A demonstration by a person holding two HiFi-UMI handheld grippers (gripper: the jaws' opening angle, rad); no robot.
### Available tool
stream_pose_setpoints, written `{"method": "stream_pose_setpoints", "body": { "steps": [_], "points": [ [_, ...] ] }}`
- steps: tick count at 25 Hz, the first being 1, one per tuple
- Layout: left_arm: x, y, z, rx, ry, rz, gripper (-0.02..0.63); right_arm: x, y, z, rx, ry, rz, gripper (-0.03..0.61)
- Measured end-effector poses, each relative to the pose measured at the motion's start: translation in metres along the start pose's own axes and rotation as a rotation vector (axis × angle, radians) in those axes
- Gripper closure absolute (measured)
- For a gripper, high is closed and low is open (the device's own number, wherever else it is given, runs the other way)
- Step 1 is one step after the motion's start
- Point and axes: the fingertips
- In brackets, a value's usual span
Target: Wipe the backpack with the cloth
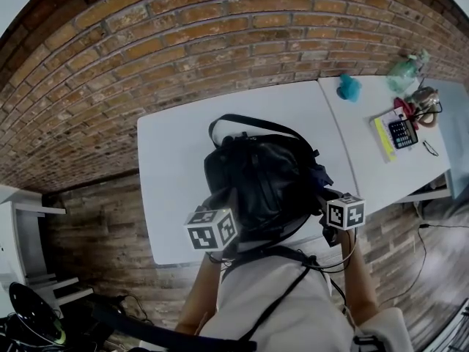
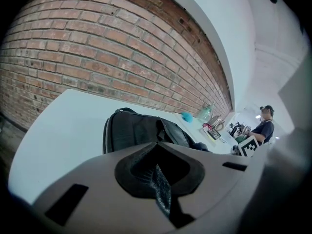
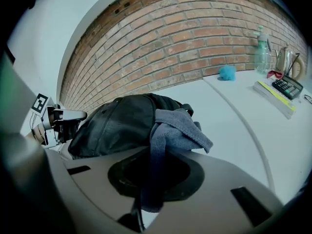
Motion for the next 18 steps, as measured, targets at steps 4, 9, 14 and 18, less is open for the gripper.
{"method": "stream_pose_setpoints", "body": {
  "steps": [4, 9, 14, 18],
  "points": [
    [0.000, 0.001, -0.001, 0.002, 0.017, 0.005, 0.611, -0.006, 0.006, 0.008, -0.008, -0.027, -0.009, 0.532],
    [-0.003, 0.005, -0.002, -0.003, 0.016, -0.009, 0.611, -0.011, 0.009, 0.017, -0.013, -0.049, -0.022, 0.531],
    [0.000, 0.012, -0.005, 0.005, 0.004, -0.006, 0.611, -0.010, 0.008, 0.015, -0.016, -0.048, -0.022, 0.531],
    [0.006, 0.013, -0.009, 0.007, -0.003, 0.019, 0.611, -0.012, 0.011, 0.002, -0.033, -0.010, -0.011, 0.531]
  ]
}}
Point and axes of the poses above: the fingertips, and each gripper's own axes: y backward along the fingers, x to its right, z out of its underside, and after that the axes turned 2 degrees about -y, right-handed
